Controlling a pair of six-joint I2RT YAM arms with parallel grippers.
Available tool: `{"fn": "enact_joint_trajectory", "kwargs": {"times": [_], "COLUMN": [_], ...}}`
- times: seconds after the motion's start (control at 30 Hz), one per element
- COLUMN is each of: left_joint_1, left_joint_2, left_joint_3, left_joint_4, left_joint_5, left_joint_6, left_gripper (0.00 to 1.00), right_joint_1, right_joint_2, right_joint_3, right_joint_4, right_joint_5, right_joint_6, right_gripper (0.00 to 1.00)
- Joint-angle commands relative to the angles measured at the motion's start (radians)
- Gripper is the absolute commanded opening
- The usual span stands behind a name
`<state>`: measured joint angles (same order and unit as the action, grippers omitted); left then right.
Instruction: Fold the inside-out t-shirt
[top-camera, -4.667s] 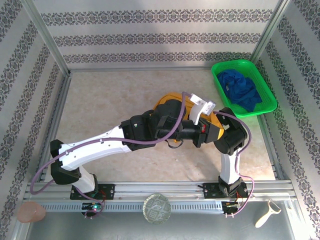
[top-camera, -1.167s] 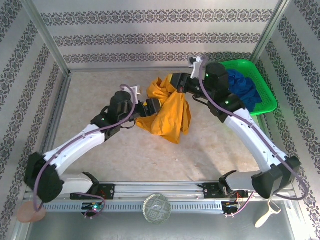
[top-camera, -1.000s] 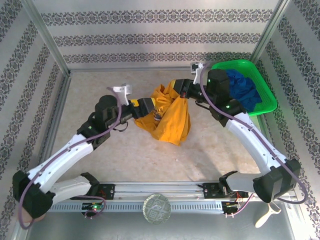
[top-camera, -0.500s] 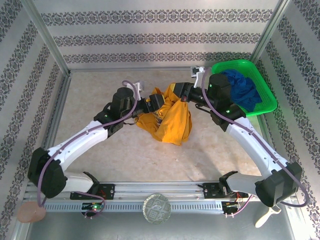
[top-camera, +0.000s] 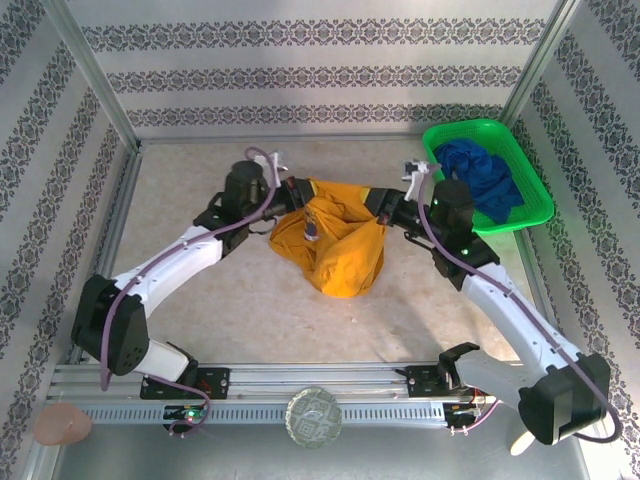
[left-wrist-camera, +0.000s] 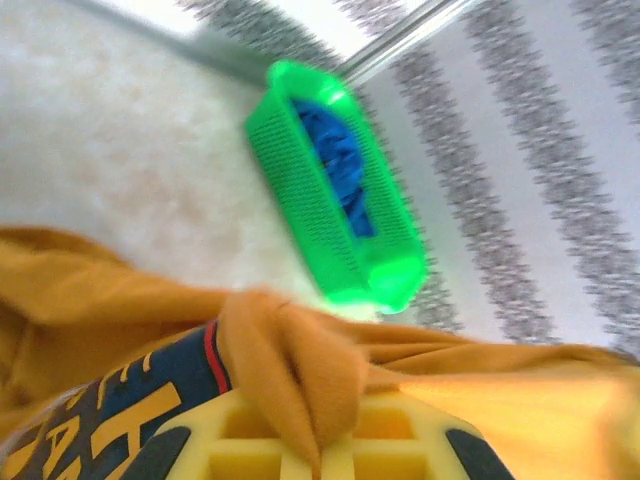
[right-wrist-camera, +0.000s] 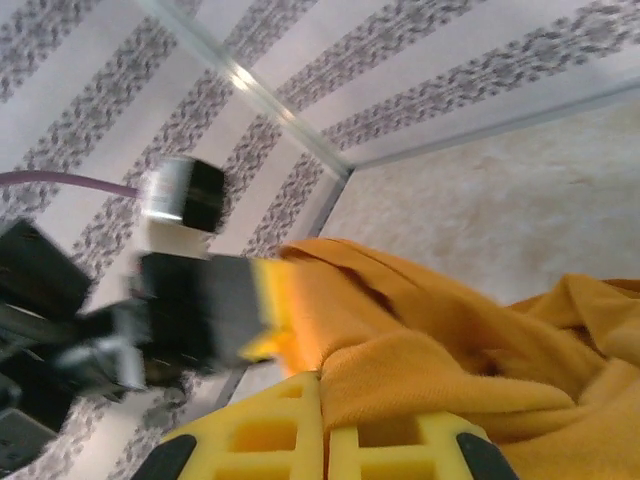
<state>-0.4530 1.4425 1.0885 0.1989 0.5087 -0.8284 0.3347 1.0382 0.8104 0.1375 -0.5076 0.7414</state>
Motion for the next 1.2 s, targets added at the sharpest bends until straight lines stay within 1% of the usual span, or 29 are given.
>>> {"fn": "enact_joint_trajectory", "kwargs": {"times": [0.0, 0.03, 0.07, 0.13, 0.2, 0.23, 0.3, 0.37, 0.47, 0.53, 0.67, 0.73, 0.83, 0.87, 0.9, 0.93, 1.0, 1.03, 1.07, 1.17], "left_joint_1": [0.088, 0.107, 0.121, 0.146, 0.159, 0.161, 0.16, 0.161, 0.16, 0.156, 0.138, 0.123, 0.107, 0.105, 0.103, 0.103, 0.104, 0.106, 0.114, 0.156], "left_joint_2": [-0.051, -0.046, -0.039, -0.019, 0.001, 0.008, 0.011, 0.006, -0.004, -0.012, -0.023, -0.028, -0.031, -0.035, -0.039, -0.044, -0.054, -0.062, -0.067, -0.082], "left_joint_3": [-0.019, -0.026, -0.034, -0.048, -0.055, -0.053, -0.048, -0.049, -0.044, -0.039, -0.012, -0.004, -0.001, -0.002, -0.003, -0.005, -0.004, -0.001, -0.002, -0.024], "left_joint_4": [0.278, 0.345, 0.413, 0.558, 0.671, 0.7, 0.691, 0.64, 0.56, 0.5, 0.368, 0.323, 0.307, 0.304, 0.299, 0.295, 0.28, 0.259, 0.245, 0.278], "left_joint_5": [0.234, 0.282, 0.319, 0.383, 0.423, 0.438, 0.439, 0.423, 0.395, 0.369, 0.342, 0.333, 0.33, 0.331, 0.33, 0.331, 0.336, 0.341, 0.347, 0.372], "left_joint_6": [-0.076, -0.117, -0.164, -0.269, -0.347, -0.372, -0.382, -0.375, -0.358, -0.341, -0.289, -0.269, -0.264, -0.265, -0.265, -0.266, -0.263, -0.252, -0.246, -0.27], "left_gripper": [0.0, 0.0, 0.0, 0.0, 0.0, 0.0, 0.0, 0.0, 0.0, 0.0, 0.0, 0.0, 0.0, 0.0, 0.0, 0.0, 0.0, 0.0, 0.0, 0.0], "right_joint_1": [-0.022, -0.022, -0.023, -0.03, -0.027, -0.016, 0.02, 0.089, 0.21, 0.284, 0.378, 0.401, 0.397, 0.389, 0.372, 0.35, 0.298, 0.266, 0.237, 0.133], "right_joint_2": [-0.004, 0.009, 0.025, 0.048, 0.001, -0.035, -0.118, -0.179, -0.181, -0.125, 0.051, 0.155, 0.283, 0.312, 0.336, 0.354, 0.355, 0.338, 0.317, 0.236], "right_joint_3": [-0.122, -0.144, -0.151, -0.158, -0.172, -0.167, -0.132, -0.086, 0.001, 0.069, 0.208, 0.284, 0.37, 0.386, 0.393, 0.391, 0.359, 0.33, 0.303, 0.217], "right_joint_4": [0.108, 0.09, 0.045, -0.037, -0.07, -0.1, -0.171, -0.227, -0.272, -0.275, -0.247, -0.234, -0.238, -0.24, -0.238, -0.234, -0.214, -0.195, -0.18, -0.139], "right_joint_5": [0.101, 0.15, 0.197, 0.249, 0.271, 0.287, 0.325, 0.374, 0.448, 0.498, 0.549, 0.555, 0.561, 0.566, 0.566, 0.557, 0.523, 0.497, 0.464, 0.354], "right_joint_6": [0.046, 0.03, 0.014, -0.041, -0.057, -0.06, -0.091, -0.129, -0.183, -0.207, -0.251, -0.267, -0.27, -0.267, -0.257, -0.241, -0.22, -0.209, -0.202, -0.181], "right_gripper": [0.41, 0.57, 0.63, 0.68, 0.68, 0.68, 0.68, 0.7, 0.73, 0.74, 0.76, 0.77, 0.76, 0.74, 0.69, 0.57, 0.18, 0.05, 0.0, 0.0]}}
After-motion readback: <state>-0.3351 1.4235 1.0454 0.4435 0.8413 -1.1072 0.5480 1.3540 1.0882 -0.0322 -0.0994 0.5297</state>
